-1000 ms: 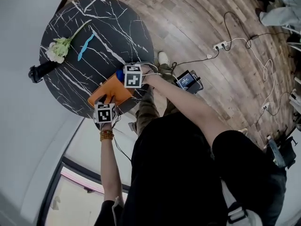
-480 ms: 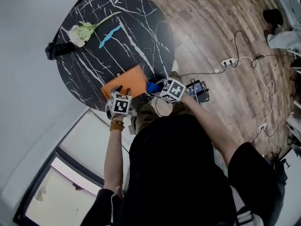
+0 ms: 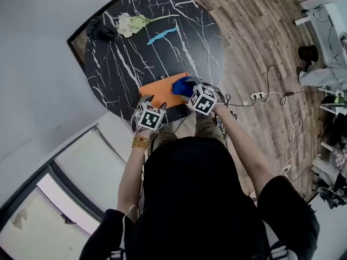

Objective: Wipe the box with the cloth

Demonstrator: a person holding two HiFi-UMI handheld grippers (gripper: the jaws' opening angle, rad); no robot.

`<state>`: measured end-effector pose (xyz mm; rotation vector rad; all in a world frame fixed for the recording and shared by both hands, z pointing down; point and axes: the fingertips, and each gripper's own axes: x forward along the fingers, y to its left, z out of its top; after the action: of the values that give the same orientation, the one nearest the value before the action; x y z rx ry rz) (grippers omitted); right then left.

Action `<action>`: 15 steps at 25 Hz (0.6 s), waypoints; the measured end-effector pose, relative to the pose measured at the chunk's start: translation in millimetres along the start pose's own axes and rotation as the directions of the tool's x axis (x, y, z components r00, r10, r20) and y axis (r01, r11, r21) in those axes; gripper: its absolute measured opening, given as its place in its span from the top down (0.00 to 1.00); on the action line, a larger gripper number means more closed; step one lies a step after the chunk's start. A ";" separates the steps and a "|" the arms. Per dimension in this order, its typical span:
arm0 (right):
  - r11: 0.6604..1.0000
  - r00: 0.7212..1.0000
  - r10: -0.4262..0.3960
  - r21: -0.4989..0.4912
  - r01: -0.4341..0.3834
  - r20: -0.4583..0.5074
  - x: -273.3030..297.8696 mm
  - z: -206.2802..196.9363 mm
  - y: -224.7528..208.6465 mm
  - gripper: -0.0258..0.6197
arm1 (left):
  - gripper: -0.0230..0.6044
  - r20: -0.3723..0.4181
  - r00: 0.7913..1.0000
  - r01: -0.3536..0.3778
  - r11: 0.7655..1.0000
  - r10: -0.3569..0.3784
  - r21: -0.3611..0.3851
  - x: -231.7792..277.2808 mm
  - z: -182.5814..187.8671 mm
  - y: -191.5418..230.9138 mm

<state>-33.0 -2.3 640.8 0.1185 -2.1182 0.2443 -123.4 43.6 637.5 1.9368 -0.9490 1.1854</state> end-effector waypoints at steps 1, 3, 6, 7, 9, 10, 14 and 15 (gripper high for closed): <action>0.996 0.999 -0.037 0.079 0.035 0.012 -8.9 -3.3 -5.2 0.61 | 0.56 0.006 1.000 0.000 1.000 0.000 0.011 0.1 -2.8 4.5; 0.933 0.990 -0.137 0.338 0.119 0.032 -26.3 -11.7 -21.0 0.61 | 0.56 0.010 1.000 -0.007 1.000 0.007 0.011 4.2 -10.8 15.0; 0.783 0.978 -0.206 0.602 0.157 0.012 -17.5 -13.1 -18.2 0.61 | 0.55 0.048 0.998 -0.031 0.996 0.034 -0.079 4.5 -27.4 35.2; 0.767 0.977 -0.212 0.619 0.171 -0.007 -5.1 -11.5 -15.0 0.61 | 0.56 0.073 0.996 -0.035 0.992 0.044 -0.118 1.9 -30.6 40.1; 0.750 0.965 -0.255 0.619 0.235 -0.057 16.5 -8.6 -20.1 0.61 | 0.56 0.105 0.992 -0.045 0.983 0.064 -0.178 -3.1 -34.9 47.1; 0.738 0.956 -0.282 0.620 0.266 -0.075 22.1 -5.9 -26.1 0.62 | 0.55 0.108 0.991 -0.054 0.979 0.076 -0.196 -4.1 -37.3 51.0; 0.805 0.962 -0.256 0.531 0.266 -0.094 27.3 11.9 -29.9 0.77 | 0.54 0.112 0.991 -0.031 0.957 0.066 -0.288 6.9 -57.1 64.6; 0.827 0.966 -0.240 0.501 0.255 -0.096 25.3 14.0 -35.8 0.78 | 0.55 0.114 0.993 -0.008 0.955 0.043 -0.298 12.5 -60.8 63.8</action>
<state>-51.5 -40.0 659.6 0.6964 -1.9352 0.6444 -199.3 58.0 681.7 1.7709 -1.1472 0.8893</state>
